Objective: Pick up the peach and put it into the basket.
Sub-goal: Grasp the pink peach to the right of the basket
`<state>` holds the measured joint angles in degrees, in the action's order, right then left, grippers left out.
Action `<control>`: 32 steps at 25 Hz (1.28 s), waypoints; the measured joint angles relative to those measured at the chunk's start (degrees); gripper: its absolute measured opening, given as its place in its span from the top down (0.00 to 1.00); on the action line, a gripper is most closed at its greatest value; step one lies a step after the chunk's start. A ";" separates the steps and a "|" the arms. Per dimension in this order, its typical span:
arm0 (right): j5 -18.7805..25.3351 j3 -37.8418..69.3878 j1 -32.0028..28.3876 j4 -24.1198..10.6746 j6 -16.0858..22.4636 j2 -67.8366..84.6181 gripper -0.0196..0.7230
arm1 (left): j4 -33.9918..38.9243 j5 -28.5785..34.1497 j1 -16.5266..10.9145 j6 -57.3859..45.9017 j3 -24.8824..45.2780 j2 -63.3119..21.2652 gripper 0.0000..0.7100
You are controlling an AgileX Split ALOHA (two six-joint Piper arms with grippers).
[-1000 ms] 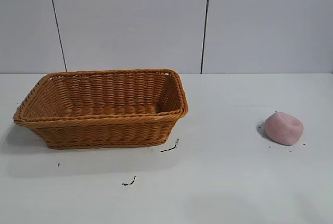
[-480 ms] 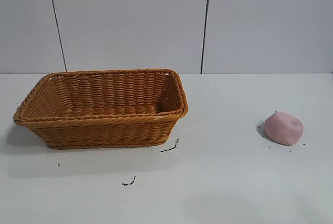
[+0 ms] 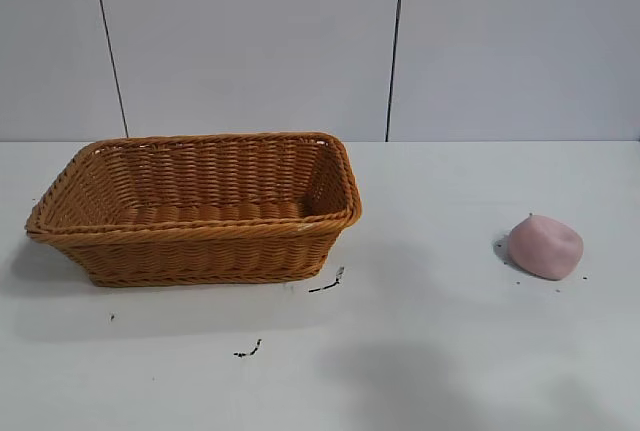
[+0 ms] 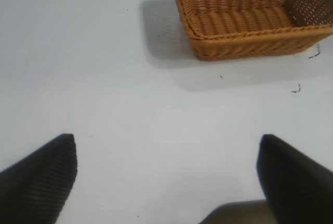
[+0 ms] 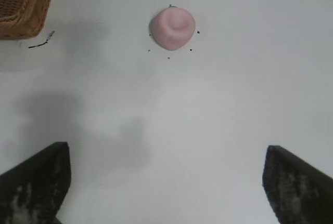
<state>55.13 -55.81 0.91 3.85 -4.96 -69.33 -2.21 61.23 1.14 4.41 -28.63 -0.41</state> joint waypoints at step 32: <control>-12.64 -24.21 3.31 -3.15 0.01 -52.84 0.05 | 0.00 0.00 0.00 0.00 0.00 0.00 0.03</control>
<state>42.48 -80.02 4.22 0.70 -4.95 -122.18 -2.21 61.23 1.14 4.41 -28.63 -0.41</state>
